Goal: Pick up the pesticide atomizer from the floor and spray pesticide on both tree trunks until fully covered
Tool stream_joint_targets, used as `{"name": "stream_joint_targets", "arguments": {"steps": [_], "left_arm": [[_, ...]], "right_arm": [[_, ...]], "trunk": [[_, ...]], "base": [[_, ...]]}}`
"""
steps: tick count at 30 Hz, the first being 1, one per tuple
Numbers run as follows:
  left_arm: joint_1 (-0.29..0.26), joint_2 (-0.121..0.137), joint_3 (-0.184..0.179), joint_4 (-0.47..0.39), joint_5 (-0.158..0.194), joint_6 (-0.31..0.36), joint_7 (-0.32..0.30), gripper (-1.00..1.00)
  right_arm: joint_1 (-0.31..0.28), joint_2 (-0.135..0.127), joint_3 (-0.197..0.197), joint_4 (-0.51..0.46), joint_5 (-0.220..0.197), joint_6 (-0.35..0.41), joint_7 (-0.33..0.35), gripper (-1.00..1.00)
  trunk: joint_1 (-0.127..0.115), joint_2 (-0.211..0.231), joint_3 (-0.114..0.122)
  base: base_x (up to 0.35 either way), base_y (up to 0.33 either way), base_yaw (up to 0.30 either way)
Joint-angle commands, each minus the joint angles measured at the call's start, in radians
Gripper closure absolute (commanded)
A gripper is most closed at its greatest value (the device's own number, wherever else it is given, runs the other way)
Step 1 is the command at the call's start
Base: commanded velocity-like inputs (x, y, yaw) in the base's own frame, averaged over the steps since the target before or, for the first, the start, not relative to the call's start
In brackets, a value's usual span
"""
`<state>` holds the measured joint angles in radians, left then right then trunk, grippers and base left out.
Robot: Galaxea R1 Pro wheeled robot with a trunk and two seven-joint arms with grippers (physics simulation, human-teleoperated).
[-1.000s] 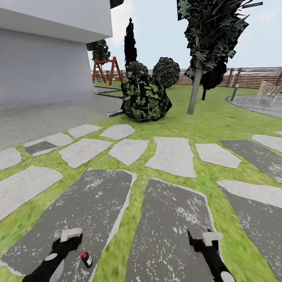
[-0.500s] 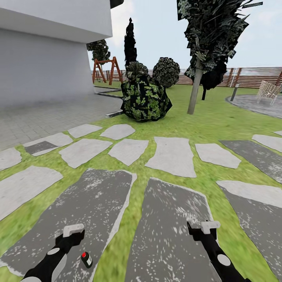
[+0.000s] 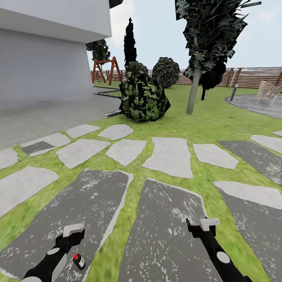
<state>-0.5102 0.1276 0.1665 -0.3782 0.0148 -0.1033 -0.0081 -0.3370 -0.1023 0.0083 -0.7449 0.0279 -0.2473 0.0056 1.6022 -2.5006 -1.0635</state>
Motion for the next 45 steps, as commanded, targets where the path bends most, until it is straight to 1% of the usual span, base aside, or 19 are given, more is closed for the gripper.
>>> {"name": "stream_joint_targets", "arguments": {"steps": [1, 9, 11, 21, 28, 45], "left_arm": [[-0.001, 0.0, 0.003, 0.001, 0.002, -0.003, -0.001, -1.0], [-0.001, 0.001, -0.006, 0.001, 0.002, -0.003, -0.002, -1.0], [-0.001, 0.001, -0.006, 0.001, 0.002, -0.003, -0.003, -1.0], [-0.001, 0.003, -0.003, 0.002, 0.002, -0.001, -0.002, -1.0], [-0.001, 0.004, 0.006, 0.002, 0.001, -0.002, -0.001, -1.0], [-0.002, 0.003, 0.005, 0.002, 0.0, -0.004, -0.001, -1.0]], "right_arm": [[0.0, 0.0, 0.001, -0.001, 0.003, -0.003, 0.001, -1.0], [0.0, 0.0, 0.001, -0.005, 0.003, -0.004, 0.001, -1.0], [0.0, 0.0, 0.0, -0.005, 0.003, -0.003, 0.0, -1.0], [0.0, 0.0, -0.002, -0.007, 0.003, -0.003, -0.001, -1.0], [0.0, 0.0, -0.005, -0.007, 0.003, -0.003, -0.002, -1.0], [0.0, 0.0, -0.007, -0.007, 0.003, -0.003, -0.003, -1.0]], "trunk": [[0.0, 0.0, -0.001], [0.0, 0.0, -0.001], [0.001, -0.001, -0.009], [0.005, -0.003, -0.06], [0.008, -0.005, -0.099], [0.016, -0.009, -0.192]], "base": [[-0.061, -0.018, 0.0], [-0.017, -0.005, 0.0], [-0.002, 0.0, 0.0], [0.0, 0.0, 0.0], [0.0, 0.0, 0.0], [0.0, 0.0, -0.02]]}}
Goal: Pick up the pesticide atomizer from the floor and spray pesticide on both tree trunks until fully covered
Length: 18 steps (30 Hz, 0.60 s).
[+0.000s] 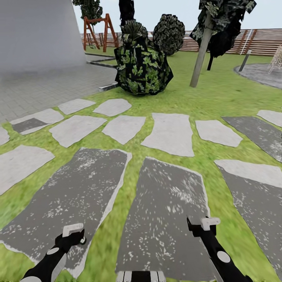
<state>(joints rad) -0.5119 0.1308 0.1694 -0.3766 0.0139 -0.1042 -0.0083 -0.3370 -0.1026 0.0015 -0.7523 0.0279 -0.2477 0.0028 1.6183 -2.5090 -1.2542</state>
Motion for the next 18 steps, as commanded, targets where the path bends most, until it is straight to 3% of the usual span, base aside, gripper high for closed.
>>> {"name": "stream_joint_targets", "arguments": {"steps": [1, 6, 12, 18], "left_arm": [[0.0, 0.0, 0.002, 0.001, 0.001, -0.003, -0.001, -1.0], [0.0, 0.0, 0.003, 0.001, 0.001, -0.012, 0.0, -1.0], [0.001, 0.0, 0.006, 0.011, -0.001, -0.113, 0.004, -1.0], [0.001, 0.0, 0.006, 0.014, 0.001, -0.135, 0.005, -1.0]], "right_arm": [[-0.001, 0.0, 0.0, 0.001, 0.003, -0.003, 0.0, -1.0], [-0.001, 0.0, 0.0, 0.001, 0.003, -0.004, 0.0, -1.0], [-0.001, 0.0, 0.001, 0.001, 0.003, -0.005, 0.0, -1.0], [-0.001, 0.0, 0.001, 0.001, 0.003, -0.005, 0.0, -1.0]], "trunk": [[0.0, -0.001, -0.006], [0.002, -0.002, -0.033], [0.005, -0.003, -0.06], [0.008, -0.005, -0.084]], "base": [[0.0, 0.0, -0.108], [0.0, 0.0, -0.107], [0.0, 0.0, -0.028], [0.0, 0.0, -0.003]]}}
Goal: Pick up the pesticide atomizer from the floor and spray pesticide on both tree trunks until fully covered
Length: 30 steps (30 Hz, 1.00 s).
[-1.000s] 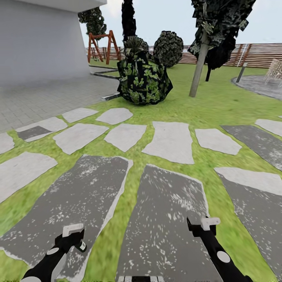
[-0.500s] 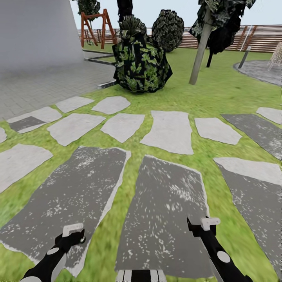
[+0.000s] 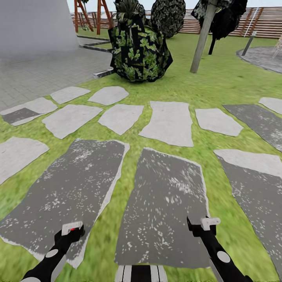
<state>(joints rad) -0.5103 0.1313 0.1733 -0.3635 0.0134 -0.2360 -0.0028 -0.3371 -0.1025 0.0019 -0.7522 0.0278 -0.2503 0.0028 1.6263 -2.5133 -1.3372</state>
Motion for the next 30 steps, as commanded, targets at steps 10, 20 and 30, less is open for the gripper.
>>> {"name": "stream_joint_targets", "arguments": {"steps": [10, 20, 30], "left_arm": [[0.0, 0.004, 0.002, 0.001, 0.004, -0.009, 0.0, -1.0], [0.0, 0.004, 0.001, 0.001, 0.003, -0.009, 0.0, -1.0], [0.0, 0.001, -0.004, 0.001, -0.004, -0.01, 0.0, -1.0]], "right_arm": [[0.0, 0.0, 0.0, 0.001, 0.003, -0.003, 0.0, -1.0], [0.0, 0.0, 0.0, 0.001, 0.003, -0.003, 0.0, -1.0], [0.0, 0.0, 0.0, 0.001, 0.003, -0.003, 0.0, -1.0]], "trunk": [[0.004, -0.003, -0.053], [0.009, -0.005, -0.108], [0.01, -0.005, -0.123]], "base": [[0.0, 0.0, 0.0], [0.0, 0.0, 0.0], [0.0, 0.0, 0.0]]}}
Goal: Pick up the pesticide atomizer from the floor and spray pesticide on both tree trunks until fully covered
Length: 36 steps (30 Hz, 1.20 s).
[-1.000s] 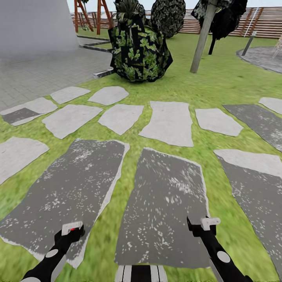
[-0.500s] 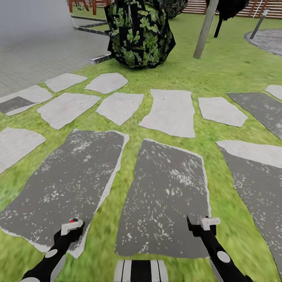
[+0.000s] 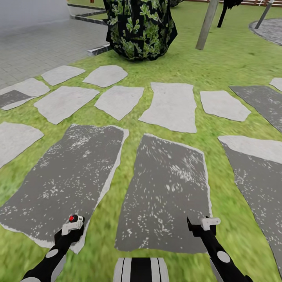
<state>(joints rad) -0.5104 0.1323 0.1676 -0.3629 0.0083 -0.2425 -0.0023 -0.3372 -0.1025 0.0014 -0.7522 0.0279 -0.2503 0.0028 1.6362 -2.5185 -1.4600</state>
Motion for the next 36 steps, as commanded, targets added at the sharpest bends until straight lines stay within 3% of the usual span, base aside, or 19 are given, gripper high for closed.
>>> {"name": "stream_joint_targets", "arguments": {"steps": [1, 36], "left_arm": [[0.0, 0.0, 0.003, 0.001, 0.0, -0.004, 0.0, -1.0], [0.0, 0.001, 0.004, -0.008, 0.007, -0.005, 0.005, -1.0]], "right_arm": [[0.0, 0.0, 0.0, 0.001, 0.003, -0.003, 0.0, -1.0], [0.0, 0.0, 0.001, 0.002, 0.003, -0.003, 0.0, -1.0]], "trunk": [[0.0, 0.0, -0.001], [0.0, 0.0, 0.013]], "base": [[0.009, 0.0, 0.0], [0.021, 0.0, -0.003]]}}
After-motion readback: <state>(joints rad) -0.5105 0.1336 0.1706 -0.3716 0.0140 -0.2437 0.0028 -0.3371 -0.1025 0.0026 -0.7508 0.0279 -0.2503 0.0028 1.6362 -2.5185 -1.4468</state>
